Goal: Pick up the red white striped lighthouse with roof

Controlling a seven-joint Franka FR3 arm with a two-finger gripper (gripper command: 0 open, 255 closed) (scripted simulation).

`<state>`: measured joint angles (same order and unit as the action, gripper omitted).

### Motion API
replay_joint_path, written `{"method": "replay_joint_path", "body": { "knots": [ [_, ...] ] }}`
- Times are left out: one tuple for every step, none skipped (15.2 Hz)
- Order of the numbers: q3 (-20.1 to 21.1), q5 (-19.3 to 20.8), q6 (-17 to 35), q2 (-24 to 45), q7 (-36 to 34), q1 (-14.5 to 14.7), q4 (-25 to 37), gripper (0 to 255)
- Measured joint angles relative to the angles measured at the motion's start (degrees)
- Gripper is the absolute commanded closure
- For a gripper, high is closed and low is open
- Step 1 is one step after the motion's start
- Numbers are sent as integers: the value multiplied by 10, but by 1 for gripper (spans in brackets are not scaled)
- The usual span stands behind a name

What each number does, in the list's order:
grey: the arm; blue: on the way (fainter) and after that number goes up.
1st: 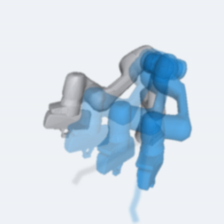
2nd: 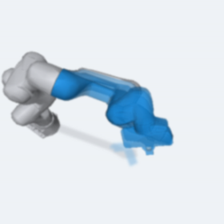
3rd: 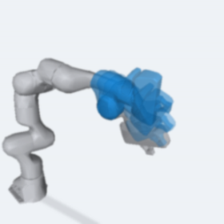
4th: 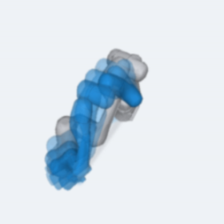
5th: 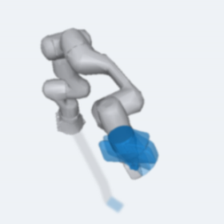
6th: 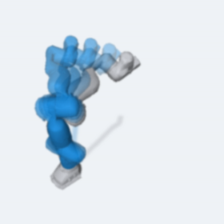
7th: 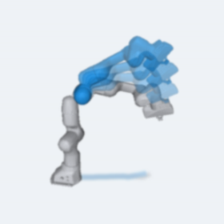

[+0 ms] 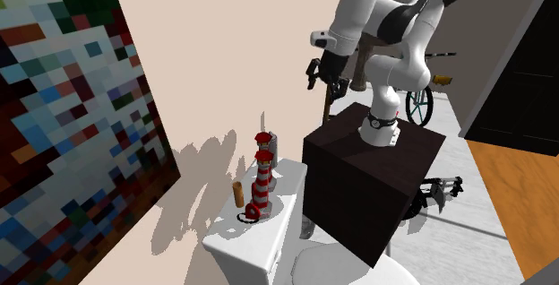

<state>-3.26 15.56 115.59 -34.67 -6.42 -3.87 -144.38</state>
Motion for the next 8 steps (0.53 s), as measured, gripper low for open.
{"method": "replay_joint_path", "body": {
  "knots": [
    [-5, 9, 24, 10, -2, -6, -10, 0],
    [-11, 18, 48, 29, -2, -12, -9, 0],
    [-15, 27, 76, 45, -7, -18, -17, 0],
    [-17, 35, 98, 62, -12, -22, -19, 0],
    [-21, 44, 123, 84, -15, -28, -15, 0],
    [-25, 53, 143, 99, -18, -34, -16, 0],
    [-31, 63, 168, 119, -20, -42, -15, 0],
    [-33, 71, 187, 137, -25, -47, -12, 0]
  ]
}}
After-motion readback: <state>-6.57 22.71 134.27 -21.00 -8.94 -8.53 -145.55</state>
